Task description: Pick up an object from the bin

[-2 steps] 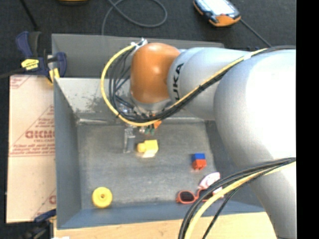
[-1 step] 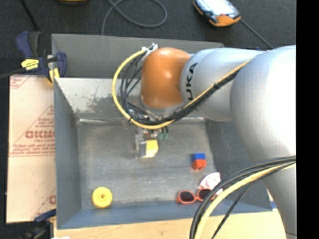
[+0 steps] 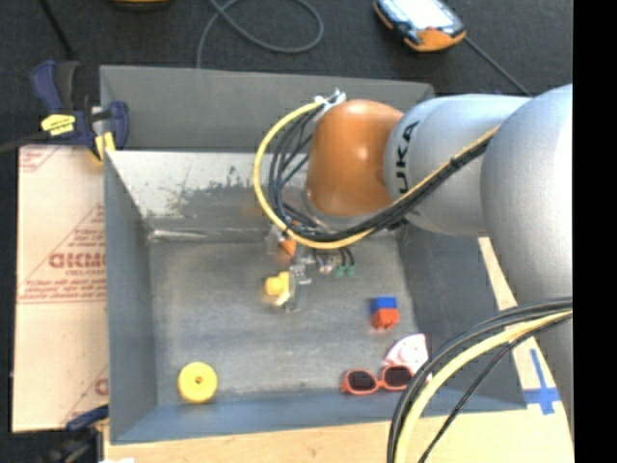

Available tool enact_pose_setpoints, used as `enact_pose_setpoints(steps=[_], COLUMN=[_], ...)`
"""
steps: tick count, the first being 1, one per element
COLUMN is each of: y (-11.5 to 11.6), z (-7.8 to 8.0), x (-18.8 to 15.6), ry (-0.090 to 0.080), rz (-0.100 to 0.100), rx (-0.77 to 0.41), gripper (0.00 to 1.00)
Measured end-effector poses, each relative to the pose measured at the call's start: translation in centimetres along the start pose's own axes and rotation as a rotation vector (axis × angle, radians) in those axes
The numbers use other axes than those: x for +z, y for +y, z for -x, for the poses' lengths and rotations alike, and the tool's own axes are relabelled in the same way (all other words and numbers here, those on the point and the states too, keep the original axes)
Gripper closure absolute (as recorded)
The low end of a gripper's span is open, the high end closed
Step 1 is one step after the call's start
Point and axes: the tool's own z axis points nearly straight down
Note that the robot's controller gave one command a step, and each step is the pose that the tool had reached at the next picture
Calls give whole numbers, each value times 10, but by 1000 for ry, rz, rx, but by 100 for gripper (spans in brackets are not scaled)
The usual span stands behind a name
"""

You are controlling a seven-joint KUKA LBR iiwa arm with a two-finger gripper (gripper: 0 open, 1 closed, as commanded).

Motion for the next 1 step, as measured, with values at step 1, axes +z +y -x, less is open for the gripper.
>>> enact_pose_setpoints(steps=[1], y=[-10], z=[-4], x=[29], ry=[0], rz=[-1], rx=[-158], gripper=[0])
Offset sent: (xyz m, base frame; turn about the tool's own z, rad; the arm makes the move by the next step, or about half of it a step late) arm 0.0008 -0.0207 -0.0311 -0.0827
